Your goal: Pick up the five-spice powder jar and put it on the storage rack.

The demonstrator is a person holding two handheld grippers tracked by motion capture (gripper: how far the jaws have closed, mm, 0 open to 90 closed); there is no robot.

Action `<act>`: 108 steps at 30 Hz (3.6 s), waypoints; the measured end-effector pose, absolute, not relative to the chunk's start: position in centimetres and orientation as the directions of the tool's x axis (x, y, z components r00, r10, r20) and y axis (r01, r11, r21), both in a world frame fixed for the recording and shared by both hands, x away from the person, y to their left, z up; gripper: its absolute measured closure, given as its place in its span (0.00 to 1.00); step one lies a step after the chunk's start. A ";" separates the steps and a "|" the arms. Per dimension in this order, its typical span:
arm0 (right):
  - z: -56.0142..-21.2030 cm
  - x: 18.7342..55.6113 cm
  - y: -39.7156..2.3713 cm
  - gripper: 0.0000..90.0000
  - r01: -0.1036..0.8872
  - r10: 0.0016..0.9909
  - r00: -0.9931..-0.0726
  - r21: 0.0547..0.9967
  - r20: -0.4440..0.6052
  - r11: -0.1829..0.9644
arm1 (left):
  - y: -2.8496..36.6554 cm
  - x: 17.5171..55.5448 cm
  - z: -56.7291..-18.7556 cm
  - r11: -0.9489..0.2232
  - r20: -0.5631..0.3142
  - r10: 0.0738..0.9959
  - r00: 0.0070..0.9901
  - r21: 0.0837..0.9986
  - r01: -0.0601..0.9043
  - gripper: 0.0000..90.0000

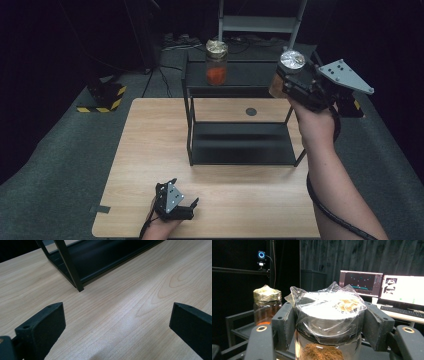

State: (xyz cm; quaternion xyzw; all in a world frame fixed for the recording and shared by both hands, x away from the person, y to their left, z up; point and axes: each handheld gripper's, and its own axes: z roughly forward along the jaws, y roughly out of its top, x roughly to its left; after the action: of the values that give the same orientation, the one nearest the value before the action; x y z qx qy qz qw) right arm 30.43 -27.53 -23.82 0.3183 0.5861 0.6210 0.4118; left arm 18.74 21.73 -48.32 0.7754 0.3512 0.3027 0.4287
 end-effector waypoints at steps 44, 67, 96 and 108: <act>-23.9 37.6 -24.4 0.37 -0.104 0.895 -0.439 0.994 -0.080 0.038 | 21.8 18.5 -48.5 -0.393 0.180 0.796 0.578 0.879 0.269 0.01; -24.5 38.7 -24.7 0.37 -0.067 0.892 -0.450 0.998 -0.029 -0.002 | 21.9 18.5 -48.5 -0.386 0.172 0.798 0.578 0.882 0.270 0.01; -24.2 38.8 -24.4 0.22 -0.056 0.890 -0.454 0.998 -0.034 0.010 | 22.0 18.5 -48.5 -0.383 0.169 0.798 0.578 0.883 0.270 0.01; -24.3 38.3 -24.0 0.00 -0.048 0.905 -0.425 0.999 -0.027 0.007 | 22.0 18.5 -48.5 -0.382 0.167 0.797 0.580 0.883 0.271 0.01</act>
State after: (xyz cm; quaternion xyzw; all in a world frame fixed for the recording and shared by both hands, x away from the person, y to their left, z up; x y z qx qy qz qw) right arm 38.26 -23.98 -24.26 0.3630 0.5898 0.6038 0.3947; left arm 18.48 22.04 -48.47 0.7746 0.3447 0.3020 0.4359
